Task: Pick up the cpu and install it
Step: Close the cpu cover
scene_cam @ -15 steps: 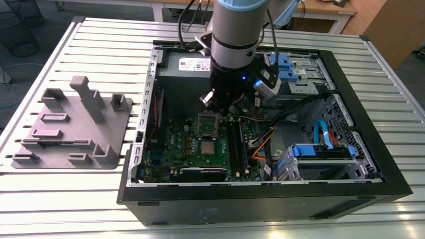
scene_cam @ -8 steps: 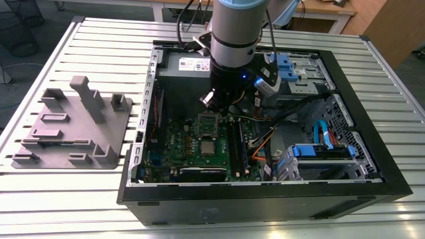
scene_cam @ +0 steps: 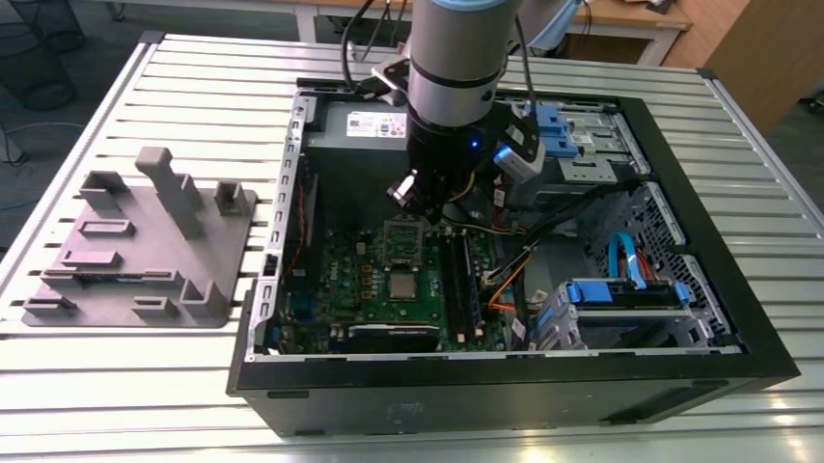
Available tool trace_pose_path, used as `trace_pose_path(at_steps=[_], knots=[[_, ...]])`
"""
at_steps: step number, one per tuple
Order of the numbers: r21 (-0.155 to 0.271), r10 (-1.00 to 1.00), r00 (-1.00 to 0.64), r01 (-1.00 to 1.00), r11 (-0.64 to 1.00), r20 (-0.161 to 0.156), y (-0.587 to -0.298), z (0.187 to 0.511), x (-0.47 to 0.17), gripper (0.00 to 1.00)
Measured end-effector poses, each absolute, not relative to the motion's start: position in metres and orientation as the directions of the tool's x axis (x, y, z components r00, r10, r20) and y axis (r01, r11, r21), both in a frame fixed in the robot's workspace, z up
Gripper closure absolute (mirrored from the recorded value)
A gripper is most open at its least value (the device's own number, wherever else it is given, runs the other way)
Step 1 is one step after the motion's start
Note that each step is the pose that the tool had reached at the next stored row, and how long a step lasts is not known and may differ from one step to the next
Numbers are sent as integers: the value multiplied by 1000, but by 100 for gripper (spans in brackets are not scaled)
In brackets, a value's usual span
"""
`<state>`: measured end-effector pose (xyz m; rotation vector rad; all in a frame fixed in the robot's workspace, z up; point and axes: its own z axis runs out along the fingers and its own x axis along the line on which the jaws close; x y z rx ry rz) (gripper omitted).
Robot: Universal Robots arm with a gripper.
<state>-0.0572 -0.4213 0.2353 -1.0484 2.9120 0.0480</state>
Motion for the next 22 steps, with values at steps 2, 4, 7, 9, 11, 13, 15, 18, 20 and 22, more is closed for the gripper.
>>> trace_pose_path(at_steps=[2,4,7,9,11,13,15,18,20,22], knots=[[13,-641,-765,-643,766,-53,-421,236,-57,89],[12,-646,-761,-648,762,-53,-421,236,-58,89],[10,-653,-756,-654,756,-51,-421,236,-59,89],[10,-654,-755,-655,755,-51,-421,236,-59,89],[10,-654,-755,-655,755,-51,-421,236,-59,89],[10,-655,-754,-656,755,-50,-421,237,-59,89],[10,-656,-753,-657,754,-51,-421,239,-59,89],[10,-657,-752,-658,753,-51,-421,240,-59,89],[10,-658,-751,-660,752,-51,-421,241,-59,89],[10,-659,-750,-661,751,-51,-421,242,-59,89]])
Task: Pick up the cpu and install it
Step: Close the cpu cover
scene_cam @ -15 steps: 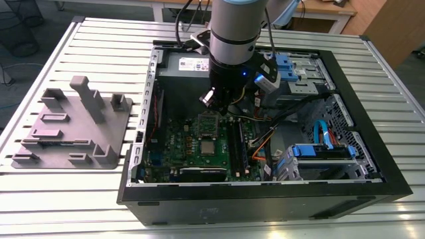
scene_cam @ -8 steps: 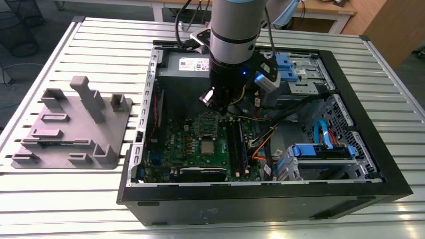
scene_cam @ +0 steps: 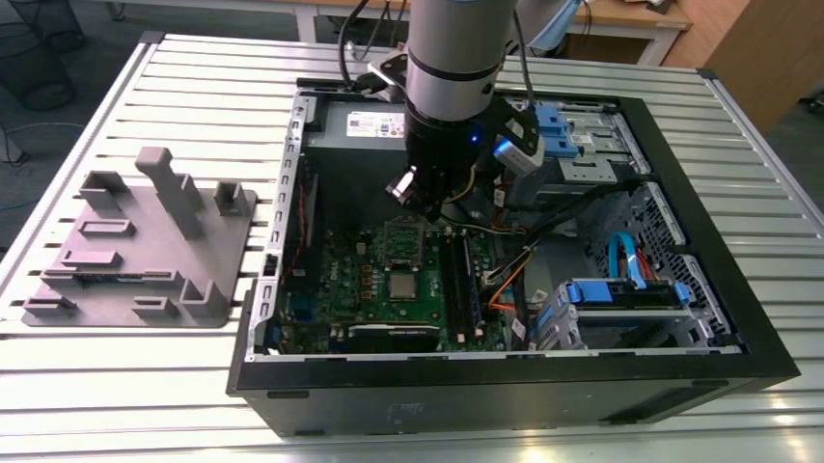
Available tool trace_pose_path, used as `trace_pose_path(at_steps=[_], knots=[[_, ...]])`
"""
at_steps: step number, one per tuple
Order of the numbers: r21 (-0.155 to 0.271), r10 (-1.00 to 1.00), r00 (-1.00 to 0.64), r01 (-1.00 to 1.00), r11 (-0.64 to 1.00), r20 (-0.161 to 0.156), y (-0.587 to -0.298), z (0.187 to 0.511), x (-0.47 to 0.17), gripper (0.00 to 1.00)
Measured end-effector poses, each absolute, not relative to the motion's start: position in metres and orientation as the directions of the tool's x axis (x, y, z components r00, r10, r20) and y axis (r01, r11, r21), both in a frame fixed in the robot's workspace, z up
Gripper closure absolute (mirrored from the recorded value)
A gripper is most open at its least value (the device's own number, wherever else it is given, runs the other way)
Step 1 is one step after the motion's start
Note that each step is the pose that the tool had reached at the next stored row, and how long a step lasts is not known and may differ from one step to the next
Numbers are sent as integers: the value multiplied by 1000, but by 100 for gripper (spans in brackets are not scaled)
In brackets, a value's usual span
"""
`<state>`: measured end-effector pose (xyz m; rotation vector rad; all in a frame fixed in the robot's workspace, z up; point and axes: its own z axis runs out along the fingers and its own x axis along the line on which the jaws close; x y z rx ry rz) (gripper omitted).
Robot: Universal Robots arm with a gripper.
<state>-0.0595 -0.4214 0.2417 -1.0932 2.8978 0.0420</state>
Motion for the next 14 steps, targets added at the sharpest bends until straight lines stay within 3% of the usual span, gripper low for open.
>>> trace_pose_path(at_steps=[14], knots=[[10,-661,-748,-663,749,-51,-426,244,-60,89]])
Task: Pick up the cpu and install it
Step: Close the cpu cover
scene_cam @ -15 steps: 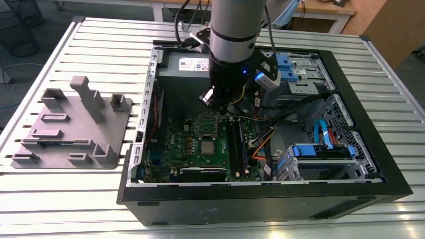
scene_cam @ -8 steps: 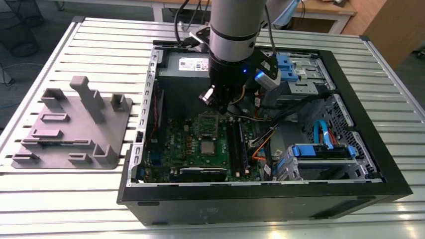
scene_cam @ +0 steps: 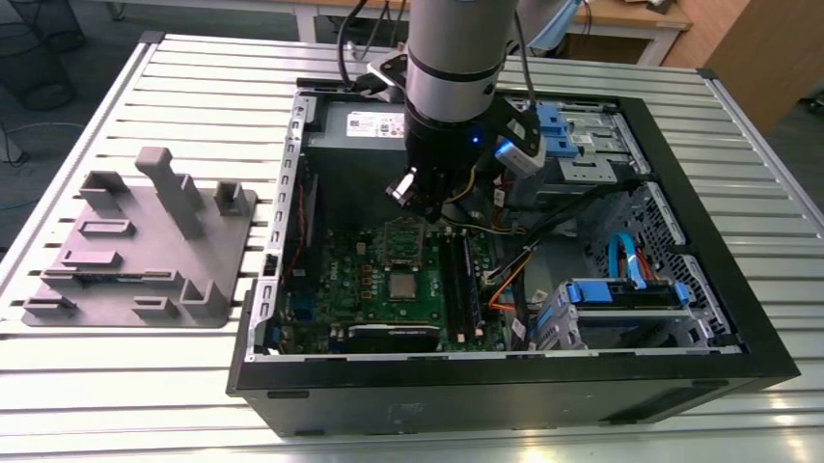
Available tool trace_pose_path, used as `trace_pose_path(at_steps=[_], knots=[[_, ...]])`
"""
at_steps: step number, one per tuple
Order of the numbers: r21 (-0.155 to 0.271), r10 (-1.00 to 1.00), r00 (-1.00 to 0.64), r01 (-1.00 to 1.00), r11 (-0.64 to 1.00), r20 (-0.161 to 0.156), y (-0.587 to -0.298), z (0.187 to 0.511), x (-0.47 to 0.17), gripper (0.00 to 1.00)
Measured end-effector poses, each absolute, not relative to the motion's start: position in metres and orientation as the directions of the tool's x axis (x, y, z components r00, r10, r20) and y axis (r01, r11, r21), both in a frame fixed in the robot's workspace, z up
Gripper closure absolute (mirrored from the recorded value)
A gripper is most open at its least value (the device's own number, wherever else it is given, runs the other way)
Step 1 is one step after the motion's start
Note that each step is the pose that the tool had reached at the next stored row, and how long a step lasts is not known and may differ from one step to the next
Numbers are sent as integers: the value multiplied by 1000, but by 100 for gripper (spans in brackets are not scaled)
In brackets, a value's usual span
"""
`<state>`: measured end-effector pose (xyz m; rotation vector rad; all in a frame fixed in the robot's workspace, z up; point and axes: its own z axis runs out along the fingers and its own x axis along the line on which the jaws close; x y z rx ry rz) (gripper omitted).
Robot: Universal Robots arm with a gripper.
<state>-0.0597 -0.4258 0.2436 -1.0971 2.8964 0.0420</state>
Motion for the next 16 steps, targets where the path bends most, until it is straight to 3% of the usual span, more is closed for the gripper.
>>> trace_pose_path(at_steps=[16], knots=[[10,-664,-746,-665,746,-51,-431,247,-60,89]])
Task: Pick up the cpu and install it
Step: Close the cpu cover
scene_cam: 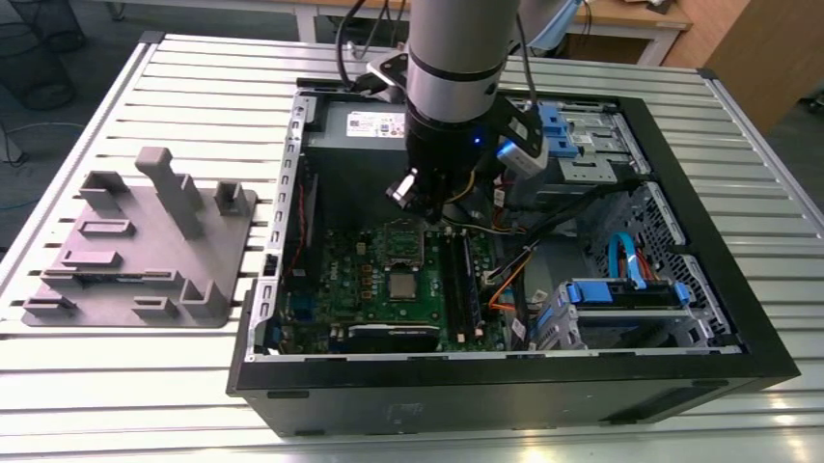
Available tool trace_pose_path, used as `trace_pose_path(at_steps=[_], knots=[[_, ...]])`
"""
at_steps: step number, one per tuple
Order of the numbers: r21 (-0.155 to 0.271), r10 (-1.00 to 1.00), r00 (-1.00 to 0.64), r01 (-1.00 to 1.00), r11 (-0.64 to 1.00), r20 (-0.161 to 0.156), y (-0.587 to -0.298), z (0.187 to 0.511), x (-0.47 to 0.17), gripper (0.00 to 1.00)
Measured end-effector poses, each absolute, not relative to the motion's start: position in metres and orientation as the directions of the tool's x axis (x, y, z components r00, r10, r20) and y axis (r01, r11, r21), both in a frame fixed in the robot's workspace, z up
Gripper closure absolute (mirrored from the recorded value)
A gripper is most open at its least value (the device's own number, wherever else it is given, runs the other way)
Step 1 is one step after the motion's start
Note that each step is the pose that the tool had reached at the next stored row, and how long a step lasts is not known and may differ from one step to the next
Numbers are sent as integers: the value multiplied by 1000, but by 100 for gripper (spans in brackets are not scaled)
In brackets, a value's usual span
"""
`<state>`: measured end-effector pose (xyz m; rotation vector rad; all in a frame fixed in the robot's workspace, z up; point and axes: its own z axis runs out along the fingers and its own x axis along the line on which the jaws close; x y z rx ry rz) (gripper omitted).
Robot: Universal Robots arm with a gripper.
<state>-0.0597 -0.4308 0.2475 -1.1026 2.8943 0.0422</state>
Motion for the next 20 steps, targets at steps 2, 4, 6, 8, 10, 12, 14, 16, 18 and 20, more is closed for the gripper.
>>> trace_pose_path(at_steps=[2,4,6,8,10,12,14,16,18,20], knots=[[10,-666,-745,-667,745,-51,-434,247,-60,89],[10,-667,-743,-668,744,-51,-437,247,-60,89],[10,-668,-742,-670,743,-51,-440,247,-60,89],[10,-669,-741,-671,742,-51,-443,247,-60,89],[10,-670,-741,-671,741,-51,-447,247,-60,89],[10,-670,-740,-672,741,-51,-451,247,-60,89],[10,-671,-740,-672,740,-51,-455,247,-60,89],[10,-671,-740,-672,740,-51,-459,247,-60,89],[10,-671,-740,-672,740,-51,-463,247,-60,89],[10,-671,-740,-672,740,-51,-468,247,-60,89]])
